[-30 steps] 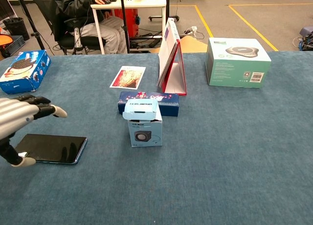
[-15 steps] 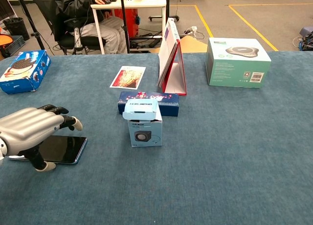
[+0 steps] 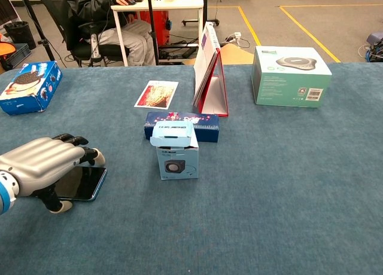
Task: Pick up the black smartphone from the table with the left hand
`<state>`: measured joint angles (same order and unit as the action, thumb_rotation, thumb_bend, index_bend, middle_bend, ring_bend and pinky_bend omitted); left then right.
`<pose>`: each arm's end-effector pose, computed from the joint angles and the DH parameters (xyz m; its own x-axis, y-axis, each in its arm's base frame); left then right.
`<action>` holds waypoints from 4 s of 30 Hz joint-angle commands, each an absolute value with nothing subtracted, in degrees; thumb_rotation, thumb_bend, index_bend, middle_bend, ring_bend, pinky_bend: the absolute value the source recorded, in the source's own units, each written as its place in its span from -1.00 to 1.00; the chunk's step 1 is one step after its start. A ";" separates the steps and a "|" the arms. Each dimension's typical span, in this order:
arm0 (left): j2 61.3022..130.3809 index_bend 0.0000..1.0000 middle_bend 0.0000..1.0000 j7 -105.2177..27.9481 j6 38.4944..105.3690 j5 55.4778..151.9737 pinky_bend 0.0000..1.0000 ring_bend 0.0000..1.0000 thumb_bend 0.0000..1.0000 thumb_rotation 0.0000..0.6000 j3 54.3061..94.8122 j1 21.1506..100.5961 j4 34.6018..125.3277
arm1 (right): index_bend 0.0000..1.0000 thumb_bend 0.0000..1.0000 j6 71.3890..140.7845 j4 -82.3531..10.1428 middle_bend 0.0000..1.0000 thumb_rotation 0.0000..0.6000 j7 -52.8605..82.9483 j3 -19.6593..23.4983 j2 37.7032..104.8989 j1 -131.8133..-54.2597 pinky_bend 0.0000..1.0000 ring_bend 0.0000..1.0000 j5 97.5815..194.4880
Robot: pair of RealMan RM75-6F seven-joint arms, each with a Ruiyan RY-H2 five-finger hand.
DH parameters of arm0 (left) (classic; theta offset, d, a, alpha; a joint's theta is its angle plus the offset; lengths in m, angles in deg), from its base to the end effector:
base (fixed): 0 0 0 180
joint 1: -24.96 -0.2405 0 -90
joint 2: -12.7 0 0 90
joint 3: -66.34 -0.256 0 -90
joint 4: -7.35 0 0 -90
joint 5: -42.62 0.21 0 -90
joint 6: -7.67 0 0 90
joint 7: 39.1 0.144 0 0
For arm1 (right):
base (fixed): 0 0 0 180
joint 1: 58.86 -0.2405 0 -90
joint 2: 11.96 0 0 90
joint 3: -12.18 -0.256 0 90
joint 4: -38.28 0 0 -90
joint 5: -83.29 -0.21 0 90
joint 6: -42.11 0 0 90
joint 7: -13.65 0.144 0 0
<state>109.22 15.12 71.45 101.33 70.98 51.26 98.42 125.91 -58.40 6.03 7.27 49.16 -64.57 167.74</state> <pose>-0.1976 0.2452 -0.0589 0.6940 0.3226 0.6436 0.7198 -0.2942 -0.6287 -0.2983 -0.1919 0.1719 0.4891 0.0148 0.8721 -0.8722 -0.0041 0.4892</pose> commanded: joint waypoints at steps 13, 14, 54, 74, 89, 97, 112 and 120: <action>107.70 -0.48 -0.30 8.85 72.65 102.48 -1.00 -1.00 -0.51 1.00 70.98 51.29 100.07 | -0.95 -1.00 125.59 -58.40 -1.00 1.00 6.16 7.36 49.09 -64.68 -1.00 -1.00 167.60; 107.20 -0.48 -0.30 7.70 72.84 102.91 -1.00 -1.00 -0.51 1.00 71.06 51.11 100.71 | -0.95 -1.00 125.59 -58.41 -1.00 1.00 6.13 7.37 49.09 -64.69 -1.00 -1.00 167.62; 99.74 -0.47 -0.28 -121.33 70.33 134.77 -1.00 -1.00 -0.47 1.00 69.25 47.92 84.32 | -0.92 -1.00 125.31 -58.75 -1.00 1.00 5.17 7.71 49.26 -64.82 -1.00 -1.00 167.69; 103.64 -0.52 -0.44 -137.27 71.04 135.93 -1.00 -1.00 -0.47 1.00 65.13 49.74 72.94 | -0.90 -1.00 125.20 -58.78 -1.00 1.00 5.11 7.74 49.25 -64.87 -1.00 -1.00 167.56; 101.70 -1.00 -1.00 -131.22 75.22 135.43 -1.00 -1.00 -0.69 1.00 63.70 48.72 71.75 | -0.90 -1.00 125.44 -59.04 -1.00 1.00 5.21 7.76 49.12 -64.82 -1.00 -1.00 167.78; 95.43 -1.00 -1.00 -112.64 83.08 135.50 -1.00 -1.00 -0.70 1.00 65.43 46.22 79.79 | -0.90 -1.00 125.85 -59.65 -1.00 1.00 5.93 7.84 48.69 -64.67 -1.00 -1.00 168.30; 79.40 -1.00 -1.00 -43.94 95.77 131.36 -1.00 -1.00 -0.89 1.00 67.56 37.35 106.85 | -0.90 -1.00 126.74 -60.77 -1.00 1.00 8.92 8.11 47.29 -64.26 -1.00 -1.00 169.73; 79.10 -1.00 -1.00 -29.94 101.79 133.72 -1.00 -1.00 -0.96 1.00 65.62 32.23 108.13 | -0.90 -1.00 126.89 -60.63 -1.00 1.00 9.38 7.99 47.12 -64.21 -1.00 -1.00 169.72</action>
<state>80.26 -34.62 98.48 132.81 66.47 35.17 106.30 126.90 -60.64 9.37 8.00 47.13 -64.21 169.74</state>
